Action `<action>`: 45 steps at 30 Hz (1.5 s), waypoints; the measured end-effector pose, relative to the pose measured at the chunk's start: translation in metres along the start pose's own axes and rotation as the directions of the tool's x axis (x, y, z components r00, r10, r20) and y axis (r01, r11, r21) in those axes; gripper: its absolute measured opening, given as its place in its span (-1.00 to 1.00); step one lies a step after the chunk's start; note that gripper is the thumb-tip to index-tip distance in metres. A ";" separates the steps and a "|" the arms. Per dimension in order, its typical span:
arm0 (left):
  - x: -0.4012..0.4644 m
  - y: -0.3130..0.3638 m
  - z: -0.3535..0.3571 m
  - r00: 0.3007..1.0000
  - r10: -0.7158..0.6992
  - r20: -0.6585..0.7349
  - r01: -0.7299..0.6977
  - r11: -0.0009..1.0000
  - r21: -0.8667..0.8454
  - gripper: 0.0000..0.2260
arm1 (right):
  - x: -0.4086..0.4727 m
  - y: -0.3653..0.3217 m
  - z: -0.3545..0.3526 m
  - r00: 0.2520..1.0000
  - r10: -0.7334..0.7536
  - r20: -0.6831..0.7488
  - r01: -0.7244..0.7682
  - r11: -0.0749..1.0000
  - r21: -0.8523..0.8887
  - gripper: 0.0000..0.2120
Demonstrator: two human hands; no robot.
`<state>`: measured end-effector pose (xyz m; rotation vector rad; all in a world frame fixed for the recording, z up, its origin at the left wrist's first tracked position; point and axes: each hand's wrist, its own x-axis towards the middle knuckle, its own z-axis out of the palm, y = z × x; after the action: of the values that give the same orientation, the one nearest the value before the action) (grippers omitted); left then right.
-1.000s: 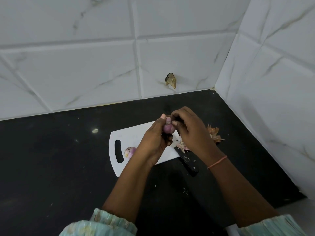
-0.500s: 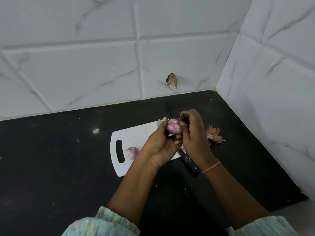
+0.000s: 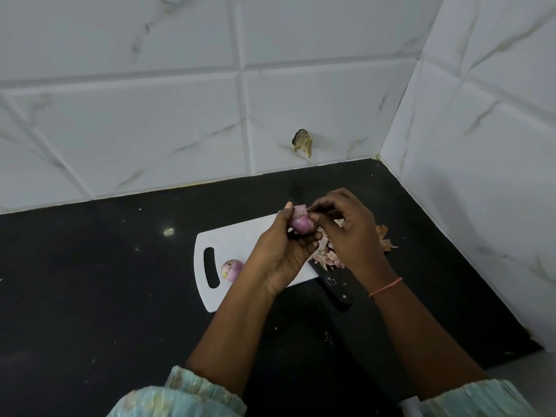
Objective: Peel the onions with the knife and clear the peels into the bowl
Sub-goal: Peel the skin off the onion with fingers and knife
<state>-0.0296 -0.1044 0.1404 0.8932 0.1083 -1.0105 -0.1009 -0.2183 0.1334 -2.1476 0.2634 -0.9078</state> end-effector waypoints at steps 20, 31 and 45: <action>0.007 -0.012 0.006 0.995 0.017 0.097 0.005 0.975 -0.221 -0.65 | -0.007 -0.002 0.013 0.911 0.393 -0.124 -0.217 0.714 0.665 -0.94; 0.002 0.000 -0.005 0.968 0.015 0.251 0.039 0.977 -0.211 -0.64 | -0.009 0.037 -0.008 0.717 0.614 -0.329 -0.494 0.781 0.381 -0.86; 0.005 -0.002 -0.004 0.979 0.134 0.153 -0.122 0.989 -0.082 -0.71 | -0.016 -0.002 0.003 0.996 0.045 -0.078 -0.043 0.999 0.025 -0.82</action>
<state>-0.0278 -0.1056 0.1344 0.7416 -0.0467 -0.9476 -0.1104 -0.2079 0.1249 -2.0798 0.3360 -0.9664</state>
